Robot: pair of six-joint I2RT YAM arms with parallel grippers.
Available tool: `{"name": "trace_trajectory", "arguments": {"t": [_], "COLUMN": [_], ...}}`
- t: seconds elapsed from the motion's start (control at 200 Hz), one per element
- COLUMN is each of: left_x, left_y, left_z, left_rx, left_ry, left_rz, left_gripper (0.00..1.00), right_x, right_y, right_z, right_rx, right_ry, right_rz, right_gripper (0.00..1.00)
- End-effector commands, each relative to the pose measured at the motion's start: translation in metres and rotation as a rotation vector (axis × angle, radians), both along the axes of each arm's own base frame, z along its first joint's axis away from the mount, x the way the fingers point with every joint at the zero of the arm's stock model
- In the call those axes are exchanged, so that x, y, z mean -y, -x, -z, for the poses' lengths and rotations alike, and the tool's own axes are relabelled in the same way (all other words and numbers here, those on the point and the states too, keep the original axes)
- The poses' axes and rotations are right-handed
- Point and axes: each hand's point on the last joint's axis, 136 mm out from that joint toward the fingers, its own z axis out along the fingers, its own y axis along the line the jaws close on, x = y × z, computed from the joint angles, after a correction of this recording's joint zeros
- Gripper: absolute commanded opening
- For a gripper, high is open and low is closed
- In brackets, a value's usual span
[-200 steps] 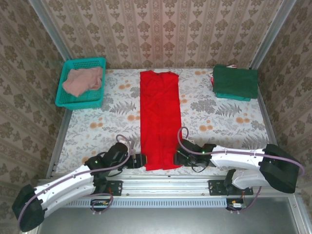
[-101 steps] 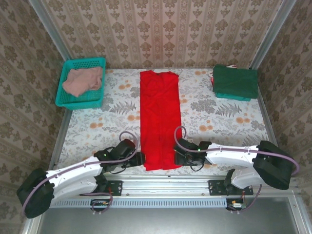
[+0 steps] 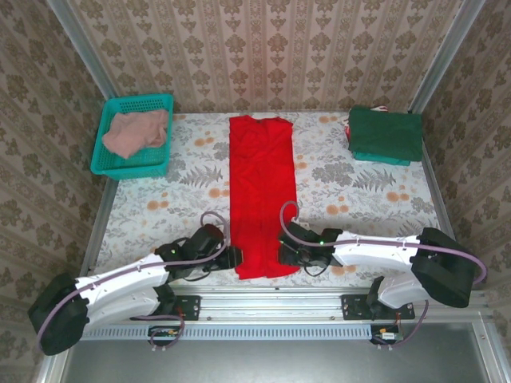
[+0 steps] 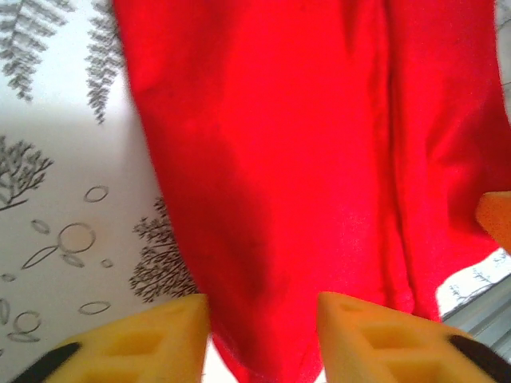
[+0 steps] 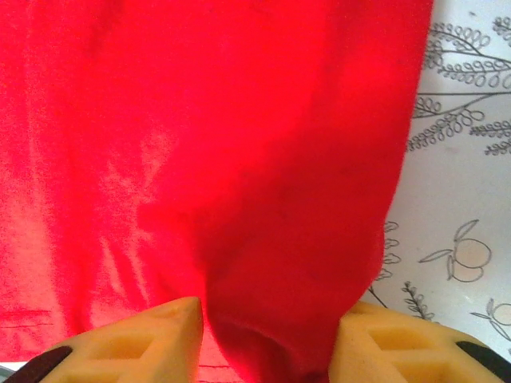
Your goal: Fold and stack the t-shirts
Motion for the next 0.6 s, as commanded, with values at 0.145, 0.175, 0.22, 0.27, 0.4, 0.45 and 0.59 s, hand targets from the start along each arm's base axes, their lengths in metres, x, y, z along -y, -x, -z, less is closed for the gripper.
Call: {"name": "trace_trajectory", "arguments": {"t": [0.145, 0.175, 0.22, 0.27, 0.4, 0.45, 0.59], "left_x": [0.006, 0.006, 0.008, 0.01, 0.015, 0.018, 0.027], "left_y": [0.008, 0.01, 0.013, 0.015, 0.019, 0.019, 0.009], "left_z": [0.01, 0.012, 0.014, 0.016, 0.015, 0.011, -0.01], "left_rx": [-0.042, -0.05, -0.056, -0.064, -0.071, -0.061, -0.015], "left_ry": [-0.025, -0.026, -0.023, -0.021, -0.006, 0.012, 0.058], "left_rz": [0.052, 0.059, 0.07, 0.082, 0.11, 0.119, 0.137], "left_gripper": [0.56, 0.56, 0.55, 0.5, 0.32, 0.27, 0.12], "right_x": [0.002, 0.002, 0.001, 0.0, -0.003, -0.004, -0.005], "right_y": [0.0, 0.001, 0.003, 0.006, 0.012, 0.011, -0.003], "right_z": [0.014, 0.015, 0.017, 0.02, 0.019, 0.014, -0.018], "right_rx": [-0.013, -0.017, -0.028, -0.038, -0.046, -0.038, 0.043], "right_ry": [0.044, 0.038, 0.029, 0.021, 0.018, 0.01, 0.003], "right_rz": [0.012, 0.013, 0.012, 0.009, -0.005, -0.006, -0.003], "right_gripper": [0.48, 0.49, 0.48, 0.47, 0.33, 0.24, 0.11]}}
